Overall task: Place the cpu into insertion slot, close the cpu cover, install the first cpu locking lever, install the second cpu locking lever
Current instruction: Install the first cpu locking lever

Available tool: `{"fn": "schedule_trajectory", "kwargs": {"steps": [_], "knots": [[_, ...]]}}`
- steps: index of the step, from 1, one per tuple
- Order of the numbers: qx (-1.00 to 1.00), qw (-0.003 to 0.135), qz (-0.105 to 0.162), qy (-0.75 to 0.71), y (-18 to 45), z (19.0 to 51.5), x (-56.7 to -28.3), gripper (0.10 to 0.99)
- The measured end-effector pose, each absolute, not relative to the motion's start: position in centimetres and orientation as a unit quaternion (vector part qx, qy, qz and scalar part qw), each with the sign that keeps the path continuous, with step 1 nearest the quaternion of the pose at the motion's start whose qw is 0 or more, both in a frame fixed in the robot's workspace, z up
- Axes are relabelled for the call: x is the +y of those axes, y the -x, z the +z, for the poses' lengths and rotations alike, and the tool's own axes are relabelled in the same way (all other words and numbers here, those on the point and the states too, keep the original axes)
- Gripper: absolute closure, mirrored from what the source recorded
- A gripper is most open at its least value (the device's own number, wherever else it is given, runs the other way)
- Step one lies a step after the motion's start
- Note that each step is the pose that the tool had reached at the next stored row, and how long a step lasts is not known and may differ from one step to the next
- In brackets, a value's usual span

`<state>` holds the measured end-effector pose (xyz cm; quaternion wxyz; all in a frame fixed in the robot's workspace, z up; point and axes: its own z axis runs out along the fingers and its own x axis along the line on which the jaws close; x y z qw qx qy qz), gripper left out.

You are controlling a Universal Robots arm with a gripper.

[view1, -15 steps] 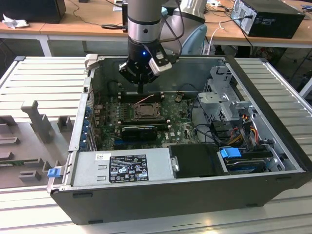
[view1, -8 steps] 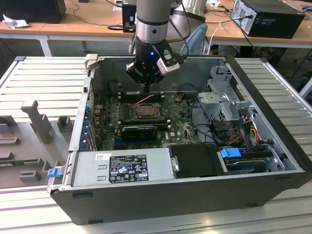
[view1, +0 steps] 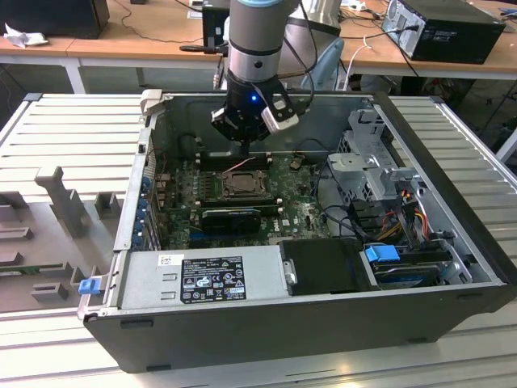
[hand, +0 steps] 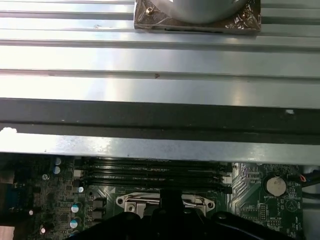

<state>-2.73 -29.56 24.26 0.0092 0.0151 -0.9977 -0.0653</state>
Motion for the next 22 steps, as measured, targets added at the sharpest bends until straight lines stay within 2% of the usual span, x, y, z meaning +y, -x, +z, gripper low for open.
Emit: {"fn": "schedule_trajectory", "kwargs": {"steps": [6, 22], "knots": [[-0.998, 0.000, -0.066, -0.016, 2.7, 23.7, -29.6, 0.980], [-0.998, -0.004, -0.066, -0.017, 2.7, 22.9, -29.5, 0.980]]}}
